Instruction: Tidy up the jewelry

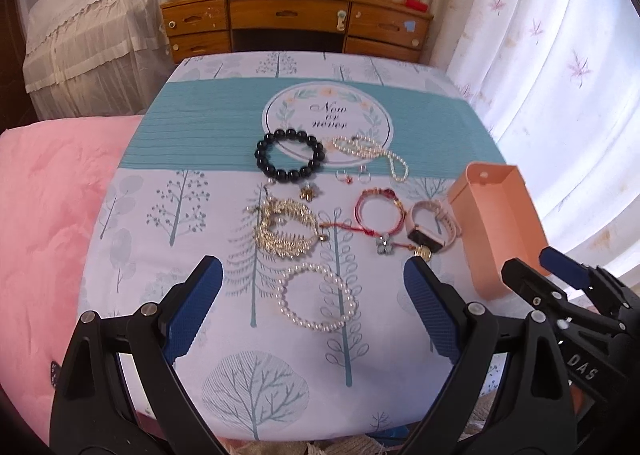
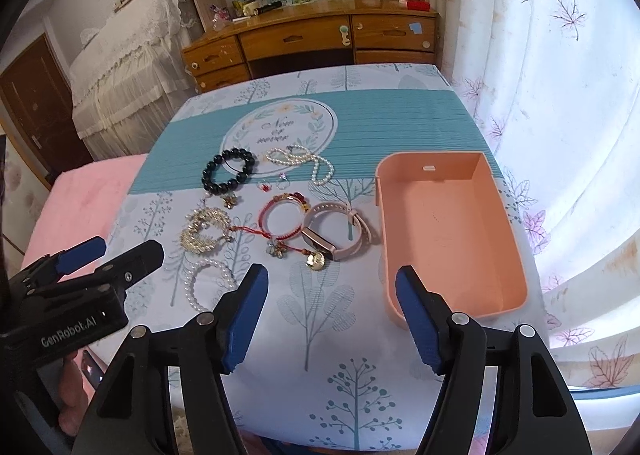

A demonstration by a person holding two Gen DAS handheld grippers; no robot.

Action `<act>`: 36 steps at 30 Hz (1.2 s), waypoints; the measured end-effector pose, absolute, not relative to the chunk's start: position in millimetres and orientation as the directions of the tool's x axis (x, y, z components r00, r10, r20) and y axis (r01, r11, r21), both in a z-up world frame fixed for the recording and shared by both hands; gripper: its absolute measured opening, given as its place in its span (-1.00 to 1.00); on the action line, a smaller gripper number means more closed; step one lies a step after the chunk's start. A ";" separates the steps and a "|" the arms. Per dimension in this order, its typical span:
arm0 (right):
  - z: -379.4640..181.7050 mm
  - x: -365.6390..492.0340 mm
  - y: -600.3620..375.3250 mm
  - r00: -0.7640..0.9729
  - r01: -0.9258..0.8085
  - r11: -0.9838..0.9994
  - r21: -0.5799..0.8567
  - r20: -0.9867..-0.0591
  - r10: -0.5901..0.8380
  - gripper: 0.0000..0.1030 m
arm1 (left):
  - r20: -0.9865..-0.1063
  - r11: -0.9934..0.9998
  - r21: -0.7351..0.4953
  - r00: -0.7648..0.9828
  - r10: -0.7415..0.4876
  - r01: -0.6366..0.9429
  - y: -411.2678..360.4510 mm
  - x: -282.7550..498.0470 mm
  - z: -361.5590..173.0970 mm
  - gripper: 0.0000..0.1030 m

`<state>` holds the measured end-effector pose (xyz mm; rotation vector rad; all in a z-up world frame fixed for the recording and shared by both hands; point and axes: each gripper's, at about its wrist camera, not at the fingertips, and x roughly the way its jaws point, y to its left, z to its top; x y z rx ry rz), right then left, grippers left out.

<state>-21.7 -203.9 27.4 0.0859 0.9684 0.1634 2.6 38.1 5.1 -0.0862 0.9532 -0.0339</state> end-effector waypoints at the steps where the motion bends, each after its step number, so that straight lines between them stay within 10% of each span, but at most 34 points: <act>1: 29.0 -22.1 -203.7 0.559 -0.107 0.982 0.154 -0.808 0.187 0.17 | -0.808 0.997 -0.081 0.585 -0.063 -0.003 41.6 2.9 6.5 0.77; 17: 44.8 11.2 -195.5 0.555 -0.142 0.976 0.165 -0.803 0.216 0.15 | -0.757 0.999 -0.043 0.652 -0.034 0.001 75.6 6.6 23.2 0.77; 27: 33.9 71.2 -166.1 0.432 -0.256 0.944 0.211 -0.848 0.306 0.15 | -0.875 0.996 0.016 0.483 -0.028 0.087 89.2 50.9 -31.5 0.77; 31: 16.4 110.1 -155.3 0.366 -0.266 0.938 0.221 -0.877 0.310 -0.07 | -0.910 0.995 -0.010 0.412 -0.049 0.096 97.5 74.8 -57.4 0.32; 36: -5.5 150.6 -149.5 0.299 -0.248 0.934 0.257 -0.897 0.326 -0.12 | -0.934 0.991 -0.040 0.348 -0.083 0.128 96.5 96.2 -82.0 0.32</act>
